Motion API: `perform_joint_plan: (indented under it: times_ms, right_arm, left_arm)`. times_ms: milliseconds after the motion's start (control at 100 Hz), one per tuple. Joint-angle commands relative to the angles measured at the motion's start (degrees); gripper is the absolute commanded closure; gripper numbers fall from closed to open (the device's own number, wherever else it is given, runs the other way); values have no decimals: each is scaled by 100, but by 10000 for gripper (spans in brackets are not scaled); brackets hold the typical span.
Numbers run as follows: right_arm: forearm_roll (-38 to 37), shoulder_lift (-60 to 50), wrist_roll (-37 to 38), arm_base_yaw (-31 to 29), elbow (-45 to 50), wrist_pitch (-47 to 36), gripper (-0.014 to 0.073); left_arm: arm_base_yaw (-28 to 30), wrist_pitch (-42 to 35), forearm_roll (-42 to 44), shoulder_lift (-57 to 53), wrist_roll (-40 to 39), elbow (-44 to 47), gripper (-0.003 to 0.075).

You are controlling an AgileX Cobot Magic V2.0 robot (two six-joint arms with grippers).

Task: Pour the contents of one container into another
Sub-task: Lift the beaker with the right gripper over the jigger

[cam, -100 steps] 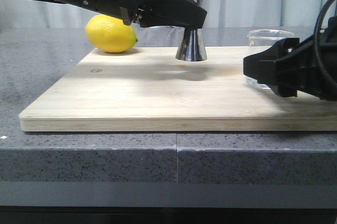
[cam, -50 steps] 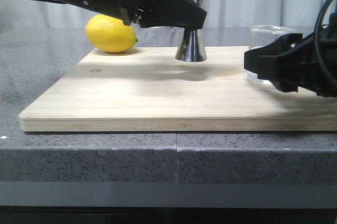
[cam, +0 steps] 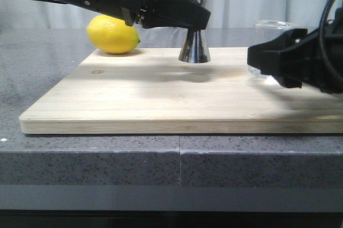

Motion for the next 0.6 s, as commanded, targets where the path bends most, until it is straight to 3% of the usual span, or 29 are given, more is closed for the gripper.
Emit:
perform_joint_plan:
  times_ms: [0, 150, 300, 590]
  right_arm:
    - [-43, -303, -94, -42, -287, -297, 391]
    - [-43, -653, -575, -42, -691, 502, 391]
    - [-51, -940, -613, -42, -1064, 851, 391]
    - [-65, -1127, -1370, -42, -1875, 1853, 391]
  left_arm:
    - [-29, 638, -396, -364, -35, -177, 741]
    - [-29, 638, -387, -364, -35, -177, 741]
    - [-29, 638, -387, -364, -35, -177, 741]
    - [-29, 638, -376, -364, -115, -177, 741]
